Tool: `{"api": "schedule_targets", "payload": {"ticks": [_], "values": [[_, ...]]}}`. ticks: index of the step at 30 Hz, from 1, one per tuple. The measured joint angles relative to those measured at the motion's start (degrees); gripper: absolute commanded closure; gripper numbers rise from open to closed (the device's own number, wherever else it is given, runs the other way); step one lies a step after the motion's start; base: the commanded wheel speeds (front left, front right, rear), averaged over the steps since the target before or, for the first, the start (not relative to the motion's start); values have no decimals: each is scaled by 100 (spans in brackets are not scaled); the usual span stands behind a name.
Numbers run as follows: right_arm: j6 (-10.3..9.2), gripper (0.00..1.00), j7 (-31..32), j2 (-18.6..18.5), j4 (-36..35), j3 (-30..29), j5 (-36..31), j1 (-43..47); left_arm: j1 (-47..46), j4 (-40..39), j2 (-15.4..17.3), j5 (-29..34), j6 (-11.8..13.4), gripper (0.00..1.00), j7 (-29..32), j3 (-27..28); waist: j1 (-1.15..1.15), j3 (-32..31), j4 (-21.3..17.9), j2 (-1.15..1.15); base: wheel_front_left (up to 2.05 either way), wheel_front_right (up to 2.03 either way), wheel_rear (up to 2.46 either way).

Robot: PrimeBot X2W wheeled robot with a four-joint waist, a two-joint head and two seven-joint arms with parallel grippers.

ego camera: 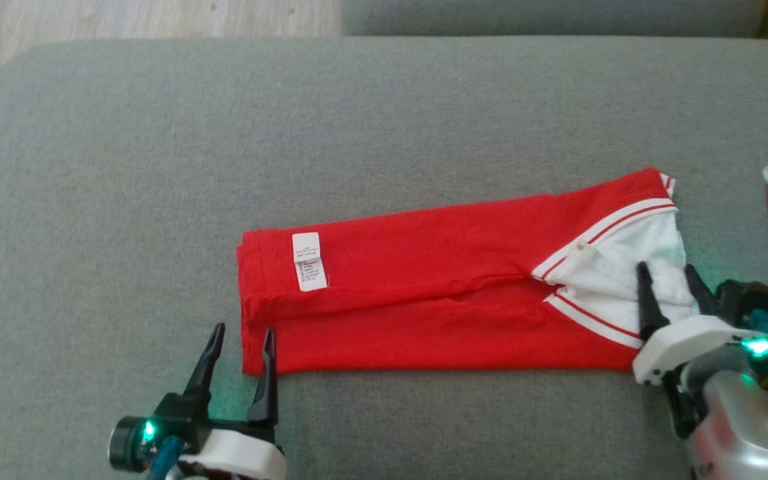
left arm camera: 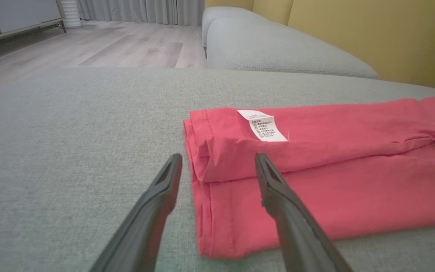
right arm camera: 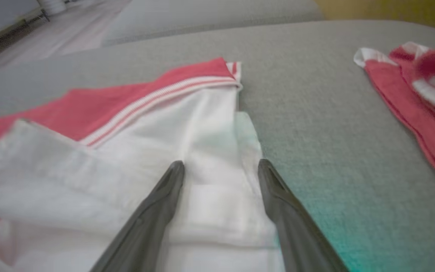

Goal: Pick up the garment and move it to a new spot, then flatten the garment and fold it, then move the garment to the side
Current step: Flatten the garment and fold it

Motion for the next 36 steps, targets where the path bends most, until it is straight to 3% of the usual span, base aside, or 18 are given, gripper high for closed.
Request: {"api": "schedule_targets", "payload": {"ticks": [7, 8, 9, 10, 15, 19, 22, 26, 31, 36], "values": [[0, 0, -22, -63, 544, -227, 96, -456, -46, 133, -5, -48, 16, 0, 0, -33, 0, 218, 129, 0, 0, 0, 0], [0, 28, -20, -60, 605, -191, 213, -503, -52, 137, -5, -49, 16, 0, 0, -31, 0, 221, 130, 0, 0, 0, 0], [-1, 86, -19, -59, 643, -113, 345, -522, -58, 144, -5, -48, 16, 0, 0, -30, -1, 219, 126, 0, 0, 0, 0], [-1, 100, -19, -60, 670, -38, 464, -527, -63, 151, -5, -48, 15, 0, 0, -29, -1, 213, 119, 0, 0, 0, 0], [1, 100, -85, -63, 759, 193, 881, -526, -83, 179, -5, -47, 15, 0, 0, -13, 0, 108, 51, 0, 0, 0, 0], [1, 100, -131, -269, 714, -69, 996, -401, -82, 208, -5, -47, 10, 0, 0, 10, 0, -26, -31, 0, 0, 0, 0], [1, 100, -131, -441, 196, -276, 996, -129, -69, 229, -7, -47, 3, 0, 0, 43, -1, -126, -95, 0, 0, 0, 0], [1, 100, -131, -371, -580, -130, 983, 129, -41, 275, -5, -48, -35, 0, 0, 54, -1, -215, -138, 0, 0, 0, 0], [1, 100, -134, -42, -1817, 728, 1328, 464, 10, 313, -7, -79, -43, 0, 0, -20, -1, -341, -137, 0, 0, 0, 0], [1, 100, -142, 48, -2391, 1724, 1926, 770, 9, 321, -7, -81, -66, 0, 0, -70, -1, -381, 73, 0, 0, 0, 0]]}}
